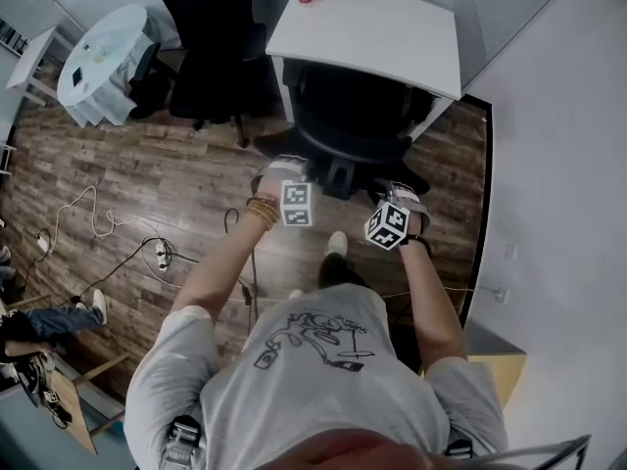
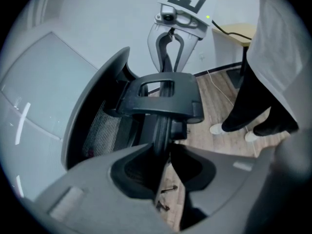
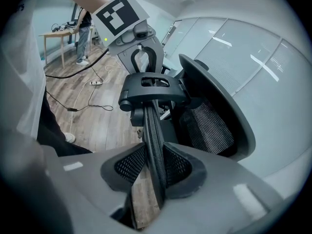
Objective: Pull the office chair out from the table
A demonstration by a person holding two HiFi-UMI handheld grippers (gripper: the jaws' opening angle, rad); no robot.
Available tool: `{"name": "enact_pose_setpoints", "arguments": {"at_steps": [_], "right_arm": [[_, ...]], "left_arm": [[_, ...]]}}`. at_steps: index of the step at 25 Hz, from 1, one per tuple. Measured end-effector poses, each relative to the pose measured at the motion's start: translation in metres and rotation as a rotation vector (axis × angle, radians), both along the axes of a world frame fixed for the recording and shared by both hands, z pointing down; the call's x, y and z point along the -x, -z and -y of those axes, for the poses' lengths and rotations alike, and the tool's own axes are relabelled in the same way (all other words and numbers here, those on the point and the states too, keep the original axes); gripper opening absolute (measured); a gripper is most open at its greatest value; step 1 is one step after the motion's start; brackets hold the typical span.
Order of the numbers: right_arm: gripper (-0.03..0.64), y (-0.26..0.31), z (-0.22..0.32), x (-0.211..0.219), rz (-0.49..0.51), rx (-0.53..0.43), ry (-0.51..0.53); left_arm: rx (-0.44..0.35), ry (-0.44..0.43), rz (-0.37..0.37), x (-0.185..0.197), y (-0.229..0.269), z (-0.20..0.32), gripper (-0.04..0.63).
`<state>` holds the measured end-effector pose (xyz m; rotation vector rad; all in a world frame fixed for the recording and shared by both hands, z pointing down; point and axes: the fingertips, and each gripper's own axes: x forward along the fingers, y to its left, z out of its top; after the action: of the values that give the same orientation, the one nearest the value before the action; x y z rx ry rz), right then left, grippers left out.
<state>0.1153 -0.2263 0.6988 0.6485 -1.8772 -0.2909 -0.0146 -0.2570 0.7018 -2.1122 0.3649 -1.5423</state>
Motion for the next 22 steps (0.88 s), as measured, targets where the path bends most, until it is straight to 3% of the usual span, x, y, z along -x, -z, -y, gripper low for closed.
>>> {"name": "enact_pose_setpoints", "arguments": {"at_steps": [22], "right_arm": [[0.118,0.000,-0.145,0.037,-0.009,-0.035,-0.002]], "left_arm": [[0.010,0.016,-0.036,0.036,0.000,-0.142,0.117]]}}
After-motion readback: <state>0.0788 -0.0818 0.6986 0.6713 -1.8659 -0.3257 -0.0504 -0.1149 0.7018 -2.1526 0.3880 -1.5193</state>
